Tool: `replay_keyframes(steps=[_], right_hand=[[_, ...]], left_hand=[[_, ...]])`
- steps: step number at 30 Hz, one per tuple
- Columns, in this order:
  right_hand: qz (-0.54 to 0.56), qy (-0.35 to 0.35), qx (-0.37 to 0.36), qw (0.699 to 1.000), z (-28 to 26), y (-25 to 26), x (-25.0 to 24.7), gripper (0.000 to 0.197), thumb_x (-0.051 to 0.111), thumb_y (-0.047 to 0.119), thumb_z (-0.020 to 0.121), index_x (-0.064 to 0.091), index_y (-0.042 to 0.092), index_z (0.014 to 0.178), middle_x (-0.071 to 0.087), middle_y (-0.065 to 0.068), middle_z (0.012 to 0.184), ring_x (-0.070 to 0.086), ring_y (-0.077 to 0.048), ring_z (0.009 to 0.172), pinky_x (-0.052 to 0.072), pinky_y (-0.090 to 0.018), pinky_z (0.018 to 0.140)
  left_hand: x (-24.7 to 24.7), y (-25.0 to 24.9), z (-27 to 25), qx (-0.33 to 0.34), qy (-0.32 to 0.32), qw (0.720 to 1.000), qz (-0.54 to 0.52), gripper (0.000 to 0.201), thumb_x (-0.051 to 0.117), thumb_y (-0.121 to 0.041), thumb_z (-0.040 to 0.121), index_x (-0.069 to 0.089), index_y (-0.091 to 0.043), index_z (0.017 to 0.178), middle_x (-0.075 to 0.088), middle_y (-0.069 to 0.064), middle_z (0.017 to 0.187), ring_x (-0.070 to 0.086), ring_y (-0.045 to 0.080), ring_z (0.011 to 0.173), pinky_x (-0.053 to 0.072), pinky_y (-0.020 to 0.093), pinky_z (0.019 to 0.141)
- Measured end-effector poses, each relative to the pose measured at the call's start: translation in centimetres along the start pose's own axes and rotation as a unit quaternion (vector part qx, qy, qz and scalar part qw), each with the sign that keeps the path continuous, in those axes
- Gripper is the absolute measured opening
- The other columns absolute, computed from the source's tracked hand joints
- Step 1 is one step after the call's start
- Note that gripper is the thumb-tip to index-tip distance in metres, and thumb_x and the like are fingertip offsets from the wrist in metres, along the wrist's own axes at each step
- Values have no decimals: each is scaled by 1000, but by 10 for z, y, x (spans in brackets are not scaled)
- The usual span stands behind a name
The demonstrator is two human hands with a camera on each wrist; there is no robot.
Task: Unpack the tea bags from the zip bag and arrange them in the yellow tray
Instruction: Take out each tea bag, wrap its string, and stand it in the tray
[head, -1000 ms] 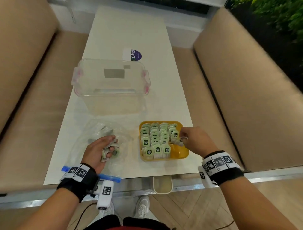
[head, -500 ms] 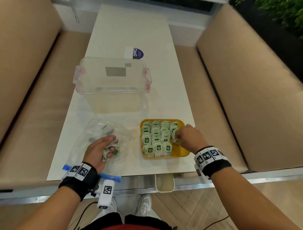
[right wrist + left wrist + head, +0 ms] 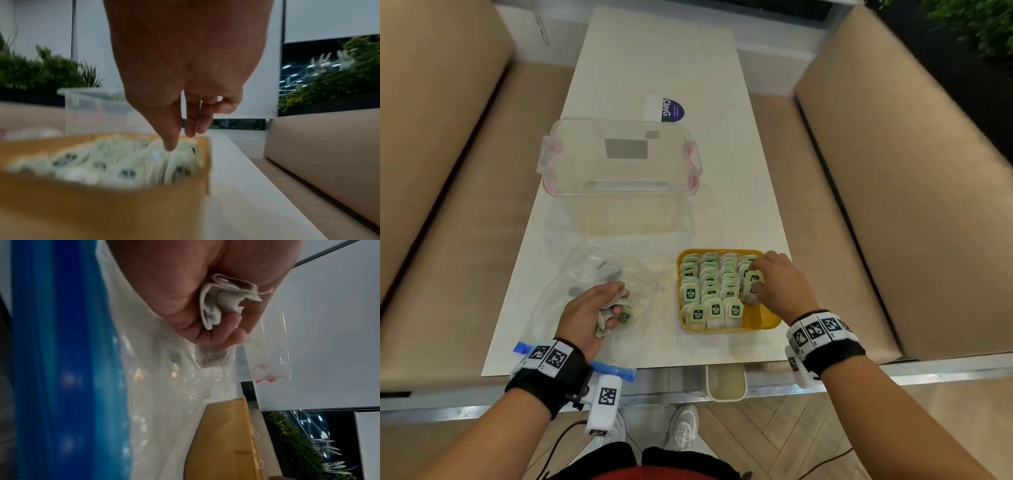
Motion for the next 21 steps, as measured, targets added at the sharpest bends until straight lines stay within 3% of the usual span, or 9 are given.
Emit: replay_keyframes(steps=[4,7,10,12,15,17,21], right_hand=[[141,-93,110,979,-17,-10,-19,18,58,14,88,63,13,106,62,-4,101,59,-23,89,51,-35,75],[197,-16,188,962,-31,-4,-8,6,58,15,88,63,14,85,63,-3,83,56,-19,75,44,-27,62],[169,59,219,959,-37,7,16,33,60,15,89,44,15,60,46,0,62,43,-15,55,31,-24,46],[162,61,232,957,-36,12,26,31,55,6,88,42,14,61,50,-3,69,48,-21,60,36,-24,51],[164,65,234,956,-33,19,32,11,52,1,87,56,4,77,60,-13,88,61,-33,82,43,-30,64],[168,67,231,956,-30,21,32,8,52,0,88,59,2,83,60,-14,88,64,-34,88,43,-29,65],[167,73,243,953,-22,19,36,31,54,1,87,40,12,62,57,-12,84,55,-29,77,43,-28,65]], left_hand=[[2,-1,0,3,5,1000,-8,15,64,-14,93,70,-3,101,72,12,94,51,14,59,30,19,39],[1,-1,0,6,5,1000,-6,16,64,-14,93,70,-2,102,72,13,95,50,14,59,31,19,38],[2,0,-1,8,7,1000,-5,17,63,-12,93,69,0,103,71,15,96,50,14,57,32,19,38],[1,0,-1,9,9,1000,-5,18,64,-13,93,69,0,104,71,14,97,50,13,56,33,19,38],[-1,0,-1,8,9,1000,-8,18,63,-12,94,69,1,105,70,15,98,50,14,56,33,19,39],[-2,0,-2,8,8,1000,-8,18,63,-11,94,68,1,106,70,16,99,50,14,56,33,19,38],[-3,0,-5,7,3,1000,-10,19,63,-12,94,68,1,107,71,14,99,51,13,55,33,19,37]])
Point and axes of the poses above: each hand's wrist, its own z-axis towards the middle knuckle, its own x-axis out of the palm, y = z × x, the point moved 5 cm from there along z, towards the middle knuckle
